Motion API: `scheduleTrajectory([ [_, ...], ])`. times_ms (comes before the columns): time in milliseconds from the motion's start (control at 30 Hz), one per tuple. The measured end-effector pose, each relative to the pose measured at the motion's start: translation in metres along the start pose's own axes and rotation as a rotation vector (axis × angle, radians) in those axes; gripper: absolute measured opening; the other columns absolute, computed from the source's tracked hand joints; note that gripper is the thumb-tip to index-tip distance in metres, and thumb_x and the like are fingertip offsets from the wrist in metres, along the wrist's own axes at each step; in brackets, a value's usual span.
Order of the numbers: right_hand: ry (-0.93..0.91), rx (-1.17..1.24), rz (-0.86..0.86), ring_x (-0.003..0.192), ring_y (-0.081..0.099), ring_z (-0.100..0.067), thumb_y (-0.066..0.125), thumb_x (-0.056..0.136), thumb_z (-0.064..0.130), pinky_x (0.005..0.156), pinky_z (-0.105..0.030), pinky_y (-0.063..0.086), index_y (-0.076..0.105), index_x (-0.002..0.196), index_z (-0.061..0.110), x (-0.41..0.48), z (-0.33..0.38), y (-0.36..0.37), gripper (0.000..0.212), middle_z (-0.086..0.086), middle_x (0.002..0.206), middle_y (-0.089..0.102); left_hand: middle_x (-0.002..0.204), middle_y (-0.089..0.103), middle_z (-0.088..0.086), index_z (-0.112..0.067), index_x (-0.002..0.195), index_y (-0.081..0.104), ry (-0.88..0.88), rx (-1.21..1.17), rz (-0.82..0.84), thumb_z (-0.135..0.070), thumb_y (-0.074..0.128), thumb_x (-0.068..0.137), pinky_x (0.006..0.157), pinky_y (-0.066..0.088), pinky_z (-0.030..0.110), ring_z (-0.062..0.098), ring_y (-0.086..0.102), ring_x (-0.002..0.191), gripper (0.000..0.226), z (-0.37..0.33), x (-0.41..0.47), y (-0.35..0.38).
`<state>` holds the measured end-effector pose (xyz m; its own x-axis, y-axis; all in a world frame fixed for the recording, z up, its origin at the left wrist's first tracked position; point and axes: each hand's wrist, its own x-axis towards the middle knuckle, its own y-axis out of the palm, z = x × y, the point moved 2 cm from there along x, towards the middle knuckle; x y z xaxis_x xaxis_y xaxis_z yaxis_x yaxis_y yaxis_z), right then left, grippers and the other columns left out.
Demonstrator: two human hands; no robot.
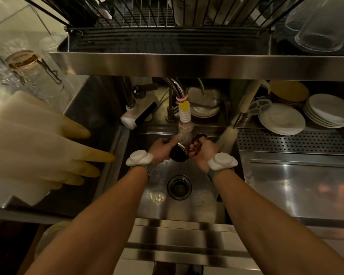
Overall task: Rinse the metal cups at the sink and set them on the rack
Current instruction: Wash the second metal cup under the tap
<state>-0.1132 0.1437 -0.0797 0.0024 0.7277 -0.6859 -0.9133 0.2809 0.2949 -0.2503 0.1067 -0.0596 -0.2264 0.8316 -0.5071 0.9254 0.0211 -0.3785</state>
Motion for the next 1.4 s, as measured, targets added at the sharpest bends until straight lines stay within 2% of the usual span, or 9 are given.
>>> scheduleTrajectory([
  [167, -0.082, -0.435, -0.059, 0.073, 0.052, -0.025, 0.045, 0.093, 0.015, 0.067, -0.036, 0.045, 0.053, 0.078, 0.01, 0.018, 0.005, -0.003, 0.017, -0.015, 0.089, 0.059, 0.102, 0.065, 0.008, -0.017, 0.111, 0.059, 0.066, -0.011, -0.014, -0.052, 0.053, 0.09, 0.058, 0.05, 0.024, 0.021, 0.063, 0.083, 0.041, -0.007, -0.002, 0.004],
  [300, -0.206, -0.599, -0.043, 0.094, 0.052, -0.026, 0.041, 0.093, 0.008, 0.064, -0.031, 0.043, 0.033, 0.146, 0.019, 0.016, 0.009, 0.004, 0.054, -0.013, 0.125, 0.055, 0.093, 0.069, 0.008, -0.019, 0.104, 0.064, 0.062, -0.036, -0.057, -0.059, 0.055, 0.085, 0.065, 0.056, 0.031, 0.023, 0.067, 0.074, 0.045, -0.005, 0.002, 0.003],
  [433, -0.277, -0.993, 0.011, 0.121, 0.052, -0.036, 0.029, 0.099, 0.045, 0.102, -0.039, 0.04, 0.056, 0.13, 0.01, 0.012, 0.014, 0.002, 0.054, -0.016, 0.136, 0.053, 0.073, 0.068, 0.015, -0.016, 0.066, 0.066, 0.018, -0.087, -0.114, -0.058, 0.06, 0.082, 0.072, 0.061, 0.043, 0.033, 0.07, 0.067, 0.045, -0.001, 0.008, -0.005],
  [600, -0.218, -1.238, 0.004, 0.116, 0.054, -0.038, 0.015, 0.098, 0.054, 0.104, -0.044, 0.04, 0.06, 0.119, 0.003, 0.018, 0.012, -0.006, 0.071, -0.022, 0.126, 0.058, 0.055, 0.061, 0.013, -0.006, 0.054, 0.06, -0.024, -0.064, -0.125, -0.055, 0.061, 0.083, 0.056, 0.058, 0.031, 0.023, 0.06, 0.046, 0.057, 0.003, 0.009, -0.006],
  [800, -0.138, -1.151, -0.061, 0.119, 0.053, -0.038, 0.013, 0.102, 0.041, 0.1, -0.042, 0.04, 0.024, 0.15, 0.021, 0.015, 0.018, -0.013, 0.053, -0.023, 0.133, 0.052, 0.105, 0.068, 0.012, -0.014, 0.089, 0.064, -0.073, -0.094, -0.048, -0.054, 0.041, 0.094, 0.075, 0.058, 0.041, 0.028, 0.068, 0.095, 0.046, -0.011, 0.009, -0.002],
  [900, -0.116, -1.201, -0.029, 0.116, 0.055, -0.036, 0.011, 0.101, 0.048, 0.1, -0.04, 0.041, 0.044, 0.139, 0.01, 0.012, 0.017, -0.014, 0.064, -0.024, 0.129, 0.055, 0.124, 0.06, 0.01, -0.017, 0.121, 0.056, -0.103, -0.098, 0.054, -0.052, 0.037, 0.096, 0.068, 0.055, 0.044, 0.033, 0.059, 0.114, 0.047, -0.017, 0.005, 0.001],
  [1033, -0.054, -1.026, 0.07, 0.063, 0.057, -0.025, 0.018, 0.096, 0.059, 0.049, -0.024, 0.047, 0.059, 0.082, 0.012, 0.005, 0.011, -0.016, 0.064, -0.014, 0.079, 0.058, 0.111, 0.06, 0.013, -0.017, 0.133, 0.046, -0.105, -0.178, 0.08, -0.04, 0.038, 0.099, 0.068, 0.055, 0.047, 0.032, 0.066, 0.08, 0.041, -0.014, 0.004, 0.004],
  [1100, -0.024, -0.966, 0.111, 0.056, 0.052, -0.02, 0.021, 0.095, 0.062, 0.035, -0.016, 0.041, 0.057, 0.082, 0.006, 0.002, 0.01, -0.016, 0.067, -0.008, 0.071, 0.054, 0.113, 0.063, 0.015, -0.017, 0.13, 0.049, -0.066, -0.151, 0.034, -0.035, 0.038, 0.1, 0.074, 0.057, 0.05, 0.034, 0.067, 0.081, 0.037, -0.013, 0.006, 0.005],
  [1400, -0.013, -0.962, 0.121, 0.07, 0.062, -0.026, 0.015, 0.075, 0.086, 0.072, -0.035, 0.055, 0.069, 0.1, 0.007, 0.005, 0.004, -0.017, 0.099, -0.009, 0.076, 0.064, 0.122, 0.064, 0.017, -0.01, 0.123, 0.06, 0.053, -0.355, -0.003, -0.027, 0.04, 0.101, 0.082, 0.052, 0.034, 0.026, 0.064, 0.099, 0.033, -0.021, 0.005, 0.01],
])
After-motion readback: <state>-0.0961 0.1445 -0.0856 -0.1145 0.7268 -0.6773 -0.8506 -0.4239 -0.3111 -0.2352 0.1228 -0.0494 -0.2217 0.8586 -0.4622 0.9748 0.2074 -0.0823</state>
